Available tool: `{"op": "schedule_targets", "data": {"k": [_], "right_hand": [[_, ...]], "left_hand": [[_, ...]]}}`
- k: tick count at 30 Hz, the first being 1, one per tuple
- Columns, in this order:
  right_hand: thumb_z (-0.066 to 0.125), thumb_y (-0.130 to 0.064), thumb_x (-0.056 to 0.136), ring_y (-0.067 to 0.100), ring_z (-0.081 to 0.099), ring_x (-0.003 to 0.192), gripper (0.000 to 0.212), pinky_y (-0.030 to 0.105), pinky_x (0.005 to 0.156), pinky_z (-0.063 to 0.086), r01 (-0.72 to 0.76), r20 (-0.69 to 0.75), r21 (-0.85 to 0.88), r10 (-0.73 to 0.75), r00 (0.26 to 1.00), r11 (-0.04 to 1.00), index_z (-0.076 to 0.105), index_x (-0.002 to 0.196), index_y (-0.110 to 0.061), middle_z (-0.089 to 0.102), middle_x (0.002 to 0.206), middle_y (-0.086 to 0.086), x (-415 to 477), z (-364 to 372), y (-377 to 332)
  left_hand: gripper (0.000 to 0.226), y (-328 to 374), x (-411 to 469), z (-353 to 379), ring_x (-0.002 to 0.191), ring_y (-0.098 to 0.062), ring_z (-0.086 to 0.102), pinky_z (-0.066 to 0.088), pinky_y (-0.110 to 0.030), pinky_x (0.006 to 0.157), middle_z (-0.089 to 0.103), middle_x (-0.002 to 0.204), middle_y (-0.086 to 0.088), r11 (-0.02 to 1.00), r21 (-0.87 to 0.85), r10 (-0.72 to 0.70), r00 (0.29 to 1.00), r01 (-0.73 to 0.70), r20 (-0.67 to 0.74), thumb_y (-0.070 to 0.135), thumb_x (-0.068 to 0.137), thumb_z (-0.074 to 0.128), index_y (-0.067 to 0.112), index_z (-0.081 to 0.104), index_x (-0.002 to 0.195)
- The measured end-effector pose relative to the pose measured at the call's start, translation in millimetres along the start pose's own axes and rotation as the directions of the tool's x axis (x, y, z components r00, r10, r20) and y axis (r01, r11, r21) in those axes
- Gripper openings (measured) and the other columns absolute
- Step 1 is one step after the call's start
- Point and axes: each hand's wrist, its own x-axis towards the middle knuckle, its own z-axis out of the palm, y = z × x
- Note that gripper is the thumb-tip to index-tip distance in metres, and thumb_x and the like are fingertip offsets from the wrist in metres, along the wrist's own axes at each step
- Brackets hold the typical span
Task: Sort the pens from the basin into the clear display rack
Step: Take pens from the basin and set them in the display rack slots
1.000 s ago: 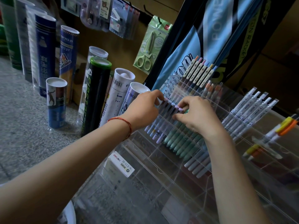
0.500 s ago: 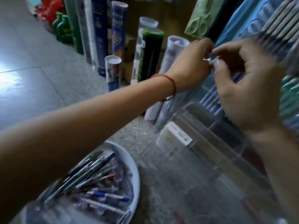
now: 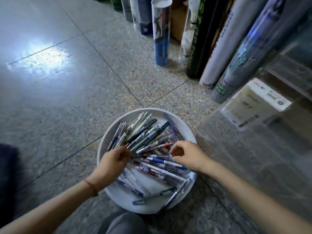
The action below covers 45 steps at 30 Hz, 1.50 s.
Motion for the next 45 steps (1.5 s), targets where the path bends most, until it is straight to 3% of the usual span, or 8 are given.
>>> {"op": "schedule_targets", "data": {"k": [10, 13, 26, 31, 35, 40, 42, 45], "right_hand": [[0.073, -0.043, 0.074, 0.023, 0.056, 0.093, 0.042, 0.031, 0.078, 0.044, 0.200, -0.025, -0.647, -0.282, 0.959, 0.736, 0.055, 0.097, -0.013, 0.056, 0.100, 0.004, -12.6, 46.7, 9.8], [0.087, -0.049, 0.046, 0.020, 0.061, 0.062, 0.051, 0.027, 0.054, 0.048, 0.161, -0.095, -0.701, -0.315, 0.944, 0.694, 0.062, 0.076, -0.016, 0.061, 0.074, 0.002, -16.3, 63.8, 14.7], [0.091, -0.039, 0.025, 0.021, 0.056, 0.051, 0.055, 0.027, 0.047, 0.045, 0.075, -0.178, -0.707, -0.280, 0.943, 0.703, 0.062, 0.062, -0.011, 0.056, 0.059, 0.005, -16.1, 89.7, 16.0], [0.060, -0.010, 0.058, 0.020, 0.056, 0.049, 0.005, 0.024, 0.047, 0.043, 0.116, -0.195, -0.771, -0.405, 0.893, 0.626, 0.061, 0.060, -0.014, 0.057, 0.055, 0.004, -13.4, 95.6, 12.5], [0.034, -0.010, 0.074, 0.018, 0.056, 0.053, 0.030, 0.024, 0.048, 0.043, 0.170, -0.152, -0.783, -0.448, 0.881, 0.599, 0.062, 0.064, -0.014, 0.058, 0.060, 0.004, -15.6, 106.1, 17.5], [0.065, -0.021, 0.084, 0.023, 0.062, 0.076, 0.016, 0.028, 0.059, 0.045, 0.231, -0.031, -0.482, -0.280, 0.960, 0.845, 0.061, 0.096, -0.011, 0.058, 0.093, 0.007, -23.6, 60.4, -12.5], [0.065, -0.017, 0.085, 0.014, 0.059, 0.082, 0.016, 0.017, 0.066, 0.046, 0.127, -0.003, -0.031, -0.127, 0.992, 0.991, 0.062, 0.101, -0.012, 0.059, 0.093, 0.000, -23.4, 24.6, -24.7], [0.072, 0.005, 0.074, 0.010, 0.061, 0.068, 0.025, 0.020, 0.063, 0.054, 0.111, -0.056, 0.425, -0.096, 0.994, 0.899, 0.061, 0.092, -0.009, 0.064, 0.080, 0.004, -23.2, -17.6, -30.7]], "left_hand": [[0.029, -17.0, -23.4, 56.1, 0.078, -0.021, 0.059, 0.053, -0.032, 0.064, 0.058, 0.093, -0.003, 0.886, 0.257, 0.382, 0.922, -0.386, 0.066, 0.014, 0.069, 0.068, 0.017, 0.058, 0.096], [0.028, -14.9, -14.6, 59.5, 0.077, -0.027, 0.059, 0.053, -0.037, 0.060, 0.058, 0.090, -0.005, 0.875, 0.311, 0.370, 0.927, -0.370, 0.062, 0.015, 0.064, 0.068, 0.015, 0.061, 0.092], [0.039, -29.9, -12.8, 58.1, 0.066, -0.025, 0.055, 0.048, -0.033, 0.051, 0.056, 0.079, -0.006, 0.804, 0.493, 0.385, 0.923, -0.334, -0.002, 0.015, 0.050, 0.086, 0.013, 0.057, 0.075], [0.055, -24.7, -14.9, 63.7, 0.085, -0.019, 0.041, 0.031, -0.029, 0.072, 0.052, 0.097, -0.003, 0.681, 0.555, 0.546, 0.837, -0.477, 0.050, 0.022, 0.053, 0.083, 0.018, 0.048, 0.096], [0.038, -21.1, -17.1, 70.1, 0.090, -0.018, 0.043, 0.031, -0.029, 0.076, 0.061, 0.099, 0.000, 0.596, 0.576, 0.612, 0.781, -0.559, 0.125, 0.030, 0.064, 0.069, 0.020, 0.058, 0.099], [0.029, -5.1, -10.3, 61.1, 0.071, -0.015, 0.054, 0.033, -0.026, 0.067, 0.060, 0.080, 0.005, 0.665, 0.500, 0.552, 0.816, -0.554, 0.170, 0.040, 0.090, 0.035, 0.020, 0.055, 0.085], [0.028, 9.7, -12.2, 49.1, 0.061, -0.015, 0.053, 0.038, -0.024, 0.058, 0.054, 0.073, 0.007, 0.832, 0.248, 0.470, 0.868, -0.497, 0.162, 0.046, 0.094, 0.032, 0.024, 0.046, 0.082], [0.014, 43.8, -19.2, 34.4, 0.059, -0.010, 0.053, 0.046, -0.029, 0.054, 0.053, 0.068, 0.007, 0.929, -0.319, 0.272, 0.929, -0.186, 0.252, 0.023, 0.095, 0.046, 0.016, 0.048, 0.082]]}}
